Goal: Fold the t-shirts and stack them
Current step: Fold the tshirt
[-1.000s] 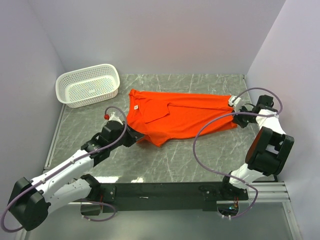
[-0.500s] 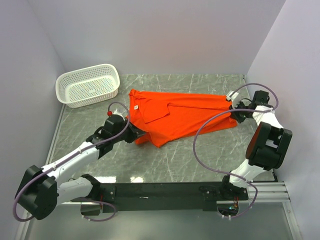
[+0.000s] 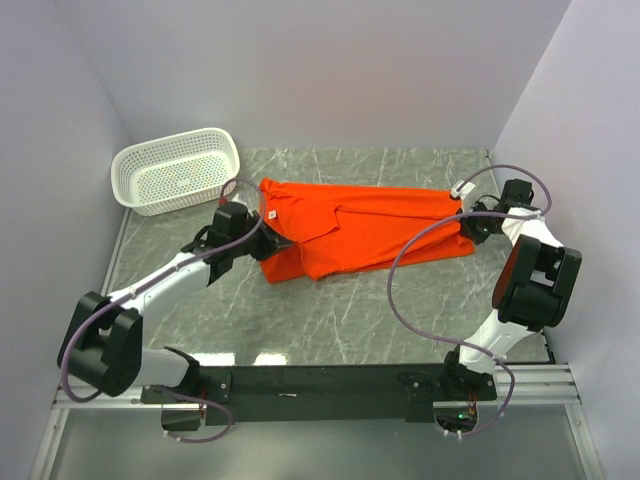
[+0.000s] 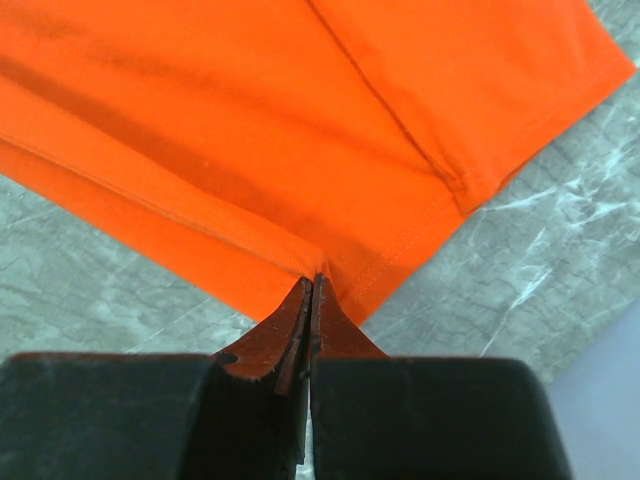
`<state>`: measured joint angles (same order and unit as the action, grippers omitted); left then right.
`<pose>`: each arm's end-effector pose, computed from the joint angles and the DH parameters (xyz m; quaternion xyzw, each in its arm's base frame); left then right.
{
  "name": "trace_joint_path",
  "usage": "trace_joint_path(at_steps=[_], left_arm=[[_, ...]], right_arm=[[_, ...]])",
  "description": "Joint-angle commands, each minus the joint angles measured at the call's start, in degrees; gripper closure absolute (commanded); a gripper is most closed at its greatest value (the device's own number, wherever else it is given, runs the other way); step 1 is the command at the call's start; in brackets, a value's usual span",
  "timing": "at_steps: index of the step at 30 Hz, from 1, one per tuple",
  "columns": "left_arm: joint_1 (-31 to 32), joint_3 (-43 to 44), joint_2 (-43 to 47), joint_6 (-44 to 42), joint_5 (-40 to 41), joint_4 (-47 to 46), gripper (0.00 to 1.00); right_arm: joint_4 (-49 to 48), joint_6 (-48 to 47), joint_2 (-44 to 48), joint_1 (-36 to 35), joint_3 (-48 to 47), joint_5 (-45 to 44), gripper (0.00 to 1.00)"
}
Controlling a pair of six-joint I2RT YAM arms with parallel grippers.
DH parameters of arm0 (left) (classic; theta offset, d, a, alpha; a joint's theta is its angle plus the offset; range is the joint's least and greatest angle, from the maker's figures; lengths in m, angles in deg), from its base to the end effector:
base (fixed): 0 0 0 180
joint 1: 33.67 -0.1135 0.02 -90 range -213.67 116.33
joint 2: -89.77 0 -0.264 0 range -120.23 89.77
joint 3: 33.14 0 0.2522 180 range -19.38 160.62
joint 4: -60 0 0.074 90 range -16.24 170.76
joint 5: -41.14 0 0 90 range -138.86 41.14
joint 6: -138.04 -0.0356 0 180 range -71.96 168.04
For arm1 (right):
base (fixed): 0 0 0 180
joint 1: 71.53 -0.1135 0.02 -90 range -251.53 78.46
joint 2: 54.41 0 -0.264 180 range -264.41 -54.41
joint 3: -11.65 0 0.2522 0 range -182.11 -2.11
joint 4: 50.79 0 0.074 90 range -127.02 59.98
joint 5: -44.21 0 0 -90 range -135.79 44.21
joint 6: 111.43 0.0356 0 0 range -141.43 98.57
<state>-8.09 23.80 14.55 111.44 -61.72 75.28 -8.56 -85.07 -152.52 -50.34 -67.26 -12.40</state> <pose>0.2516 -0.1292 0.2296 -0.2337 0.8455 -0.3997 0.2661 0.3288 -0.1064 0.2008 -0.4021 0.8396 0.0461 0.3623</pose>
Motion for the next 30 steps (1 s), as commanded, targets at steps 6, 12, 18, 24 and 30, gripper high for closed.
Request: trace_joint_path(at_steps=[6,12,18,24,30], left_arm=[[-1.4,9.7,-6.5,-5.2,-3.7,-2.0,1.0],[-1.9,12.6,-9.0,-6.4,-4.8,-1.7,1.0],[-2.7,13.5,-9.9,-7.1,-5.3,-1.7,1.0],[-3.9,14.6,-10.0,-7.6,-6.0,-1.7,1.0],[-5.3,13.2,-8.3,-7.8,-6.4,-0.6,0.99]], right_arm=[[-1.0,1.8,-1.8,-0.4,-3.7,-1.3,1.0],[7.2,0.4,-2.1,-0.3,-6.1,-2.7,1.0],[9.9,-3.9,2.0,0.8,-2.5,-1.3,1.0],[12.2,-5.7,4.6,1.7,0.0,-1.7,1.0],[11.8,-7.4,8.6,4.9,4.1,-0.3,1.0]])
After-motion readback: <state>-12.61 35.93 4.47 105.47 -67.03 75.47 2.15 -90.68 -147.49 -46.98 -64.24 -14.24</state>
